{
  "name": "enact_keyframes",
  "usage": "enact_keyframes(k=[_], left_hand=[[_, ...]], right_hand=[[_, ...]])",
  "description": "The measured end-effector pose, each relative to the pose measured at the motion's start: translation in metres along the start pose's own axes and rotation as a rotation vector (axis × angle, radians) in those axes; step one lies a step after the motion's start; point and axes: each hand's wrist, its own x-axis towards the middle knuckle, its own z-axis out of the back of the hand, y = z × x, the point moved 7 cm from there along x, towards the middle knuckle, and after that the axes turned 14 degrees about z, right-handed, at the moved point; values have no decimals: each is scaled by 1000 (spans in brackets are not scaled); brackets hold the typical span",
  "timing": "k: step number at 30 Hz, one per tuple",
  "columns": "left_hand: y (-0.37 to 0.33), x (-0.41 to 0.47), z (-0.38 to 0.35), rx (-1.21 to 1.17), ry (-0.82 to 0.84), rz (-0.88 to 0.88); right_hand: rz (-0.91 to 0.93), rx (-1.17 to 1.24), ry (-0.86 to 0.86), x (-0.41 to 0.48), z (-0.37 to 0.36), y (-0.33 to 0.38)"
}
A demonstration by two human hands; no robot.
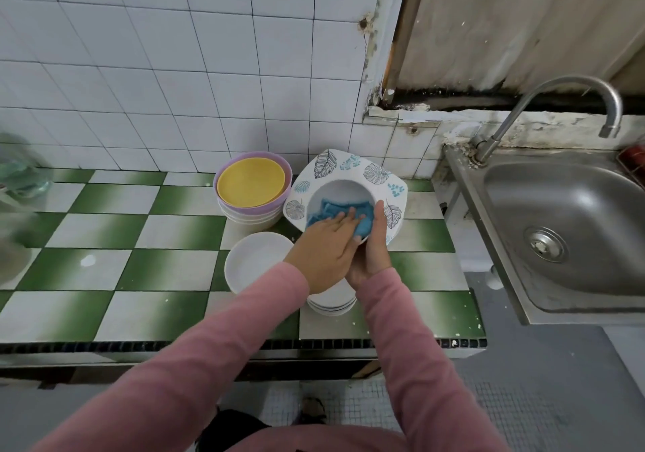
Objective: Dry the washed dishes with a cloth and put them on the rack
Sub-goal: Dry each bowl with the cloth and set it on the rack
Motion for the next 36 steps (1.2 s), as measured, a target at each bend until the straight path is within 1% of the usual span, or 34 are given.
enact_keyframes(k=[2,4,7,9,11,13,16,17,20,21,23,26,28,30,32,33,34,35,36], left_hand=[[-8,-6,-1,-63,-31,-41],[-9,-8,-2,-71,-36,-87],[-9,-9,4,105,-87,-183],[-11,-8,10,242,-120,-214],[-13,-5,12,366,-141,-178],[-9,2,10,458,-137,-89],[0,11,14,457,-121,13],[1,11,14,409,-107,13],[2,8,5,172,66,8],[2,5,4,95,93,9],[-1,2,10,16,65,-10],[5,9,23,-88,63,21],[11,13,35,-277,33,72],[18,13,47,-620,-105,154],[25,7,54,-954,-328,242],[26,2,56,-1054,-444,259],[25,-2,59,-1078,-550,247],[23,-4,61,-1027,-623,205],[19,-3,60,-921,-645,145]], right_hand=[[8,-21,20,-1,3,9],[14,-19,29,-3,5,17],[15,-19,54,-4,7,23],[6,16,49,-5,5,25],[-4,71,28,-4,3,25],[-27,96,12,-4,0,23],[-45,99,18,-6,-8,16],[-48,90,22,-7,-9,15],[-26,73,5,-4,-5,14],[-19,68,-6,-3,-2,15],[-31,39,-13,-5,4,15],[-73,9,24,-6,4,13],[-80,37,46,-5,-3,15],[-74,100,78,-2,-10,17],[-74,147,85,-4,-13,17],[-75,162,80,-5,-11,15],[-79,172,76,-6,-10,12],[-83,179,71,-8,-9,10],[-83,184,67,-9,-10,9]])
